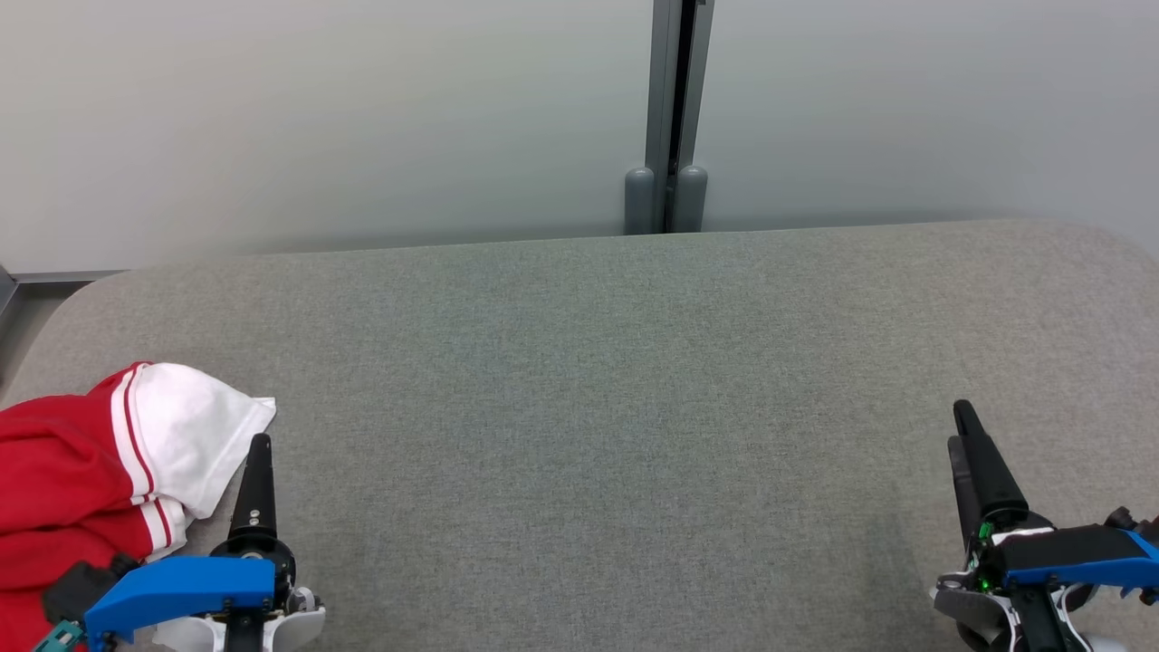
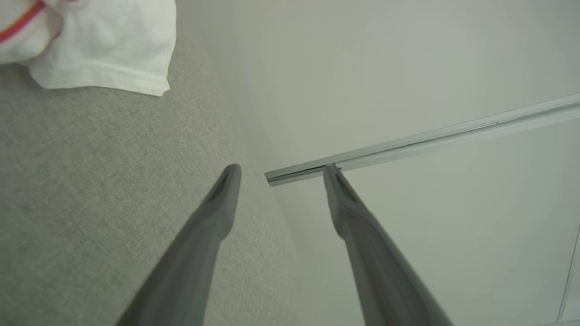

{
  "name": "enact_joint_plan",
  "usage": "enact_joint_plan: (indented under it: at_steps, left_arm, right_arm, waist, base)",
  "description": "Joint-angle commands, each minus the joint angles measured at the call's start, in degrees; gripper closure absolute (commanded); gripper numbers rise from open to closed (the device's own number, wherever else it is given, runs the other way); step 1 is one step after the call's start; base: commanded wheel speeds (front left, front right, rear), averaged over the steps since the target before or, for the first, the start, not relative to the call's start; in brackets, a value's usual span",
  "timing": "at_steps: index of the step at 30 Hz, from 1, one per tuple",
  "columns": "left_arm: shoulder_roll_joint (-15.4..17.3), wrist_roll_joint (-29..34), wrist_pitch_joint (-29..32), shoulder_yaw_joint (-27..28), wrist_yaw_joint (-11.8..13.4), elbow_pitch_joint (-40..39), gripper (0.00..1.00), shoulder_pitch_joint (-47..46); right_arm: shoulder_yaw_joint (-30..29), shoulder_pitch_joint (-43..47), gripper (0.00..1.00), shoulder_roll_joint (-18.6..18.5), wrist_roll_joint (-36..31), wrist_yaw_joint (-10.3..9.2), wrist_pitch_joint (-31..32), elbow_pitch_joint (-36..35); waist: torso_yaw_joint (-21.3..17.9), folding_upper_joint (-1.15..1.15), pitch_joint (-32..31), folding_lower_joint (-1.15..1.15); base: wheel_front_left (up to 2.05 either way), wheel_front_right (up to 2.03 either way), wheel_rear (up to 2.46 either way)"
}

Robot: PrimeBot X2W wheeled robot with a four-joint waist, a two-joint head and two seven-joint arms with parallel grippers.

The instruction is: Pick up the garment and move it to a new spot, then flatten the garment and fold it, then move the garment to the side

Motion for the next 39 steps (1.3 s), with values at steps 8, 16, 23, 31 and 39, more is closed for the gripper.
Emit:
enact_joint_plan:
  at_steps: [8,16,23,31,39]
  left_arm:
    - [0.48,11.23,-2.28,-1.02,-0.07,0.53,0.0,-2.28]
    - [0.53,19.42,-3.8,-2.1,-0.08,2.2,0.0,-2.62]
    - [0.5,26.23,-5.2,-3.03,-0.05,3.48,0.0,-2.84]
    - [0.46,33.67,-6.66,-4.49,0.51,5.06,0.0,-2.99]
    - [0.41,39.77,-8.01,-5.96,0.97,6.04,0.0,-3.08]
  right_arm:
    - [0.65,-2.83,0.0,-0.94,-9.72,0.09,-2.26,0.4]
    - [1.78,-3.44,0.0,-0.94,-17.6,0.1,-3.78,1.49]
    - [3.14,-3.83,0.0,-1.23,-24.09,0.11,-5.18,2.18]
    - [4.28,-4.49,0.0,-1.29,-31.5,0.11,-6.65,3.68]
    - [4.89,-4.81,0.0,-0.85,-38.32,0.12,-8.0,4.98]
  waist:
    - [0.04,0.0,0.16,0.0]
    - [0.03,0.0,0.38,0.0]
    - [0.03,0.0,0.47,0.0]
    - [0.03,0.0,0.61,0.0]
    - [0.04,0.0,0.8,0.0]
  base:
    - [0.0,0.0,0.0]
    - [0.0,0.0,0.0]
    - [0.0,0.0,0.0]
    - [0.0,0.0,0.0]
    - [0.0,0.0,0.0]
